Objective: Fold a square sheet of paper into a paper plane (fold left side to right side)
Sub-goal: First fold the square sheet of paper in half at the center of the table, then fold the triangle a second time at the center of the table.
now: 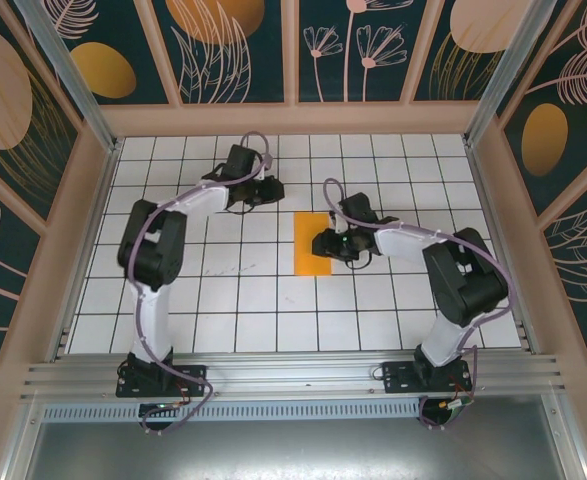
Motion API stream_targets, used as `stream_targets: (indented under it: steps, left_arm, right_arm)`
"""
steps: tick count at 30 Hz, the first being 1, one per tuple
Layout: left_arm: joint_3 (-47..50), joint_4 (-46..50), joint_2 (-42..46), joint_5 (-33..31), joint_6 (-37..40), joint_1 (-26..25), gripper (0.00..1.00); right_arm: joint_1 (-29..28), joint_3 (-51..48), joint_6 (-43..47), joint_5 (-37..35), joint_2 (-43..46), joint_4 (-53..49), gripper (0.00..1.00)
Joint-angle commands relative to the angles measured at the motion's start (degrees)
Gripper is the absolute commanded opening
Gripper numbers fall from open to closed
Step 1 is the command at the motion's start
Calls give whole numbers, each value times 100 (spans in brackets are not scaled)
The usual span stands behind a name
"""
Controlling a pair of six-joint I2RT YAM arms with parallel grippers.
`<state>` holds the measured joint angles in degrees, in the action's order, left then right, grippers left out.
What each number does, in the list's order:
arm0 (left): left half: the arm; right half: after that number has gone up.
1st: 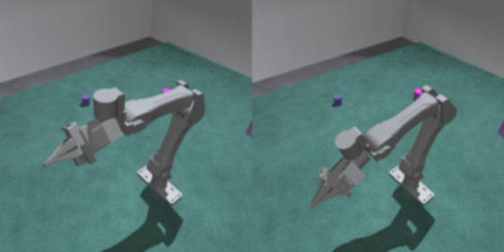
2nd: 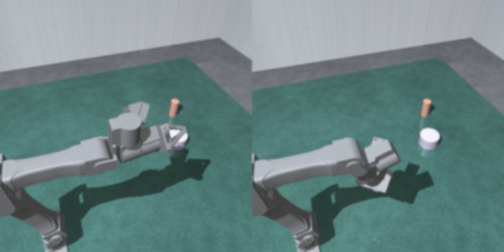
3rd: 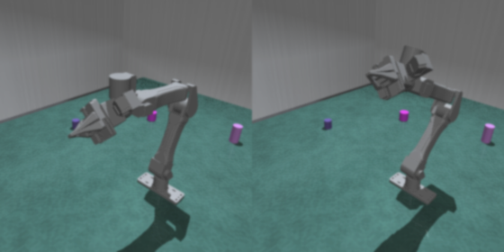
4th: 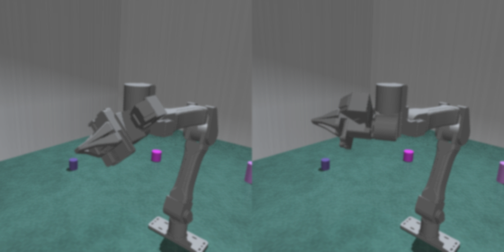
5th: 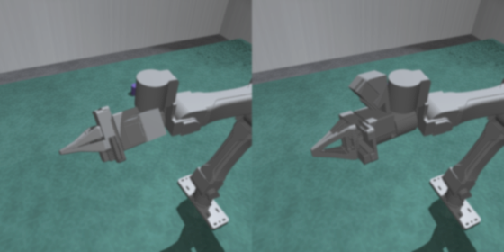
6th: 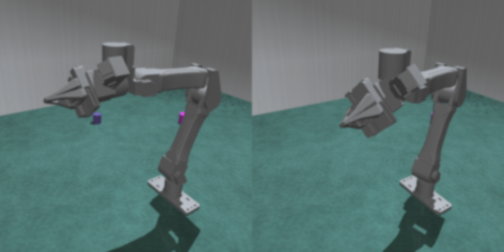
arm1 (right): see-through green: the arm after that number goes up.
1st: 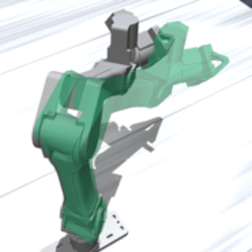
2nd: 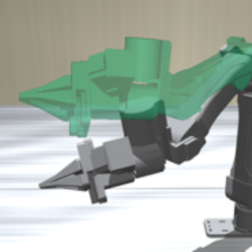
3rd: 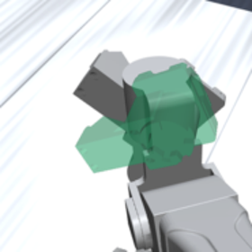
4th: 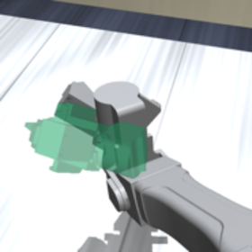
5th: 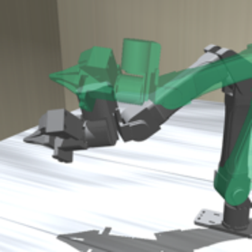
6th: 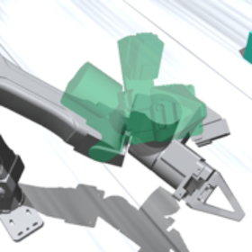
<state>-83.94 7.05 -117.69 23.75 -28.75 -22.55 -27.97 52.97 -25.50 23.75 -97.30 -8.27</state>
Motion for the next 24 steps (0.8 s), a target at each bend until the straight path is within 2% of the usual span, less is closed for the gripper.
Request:
stream_targets:
  steps: [1, 5, 11, 18, 24]
  left_arm:
    - [834, -601, 629, 404, -180, -35, 22]
    - [1496, -997, 744, 906, -508, -230, 21]
    - [1286, -1123, 209, 1055, -631, -624, 21]
    - [804, -942, -461, 869, -605, -751, 19]
    - [844, -652, -521, 457, -450, -762, 18]
  right_arm:
    - [157, -57, 74, -83, 505, 612, 52]
    - [506, -135, -169, -133, 598, 918, 61]
    - [822, -166, -673, 358, 336, 1393, 66]
    - [830, -260, -781, 325, 176, 1286, 66]
    - [827, -30, -501, 295, 108, 615, 67]
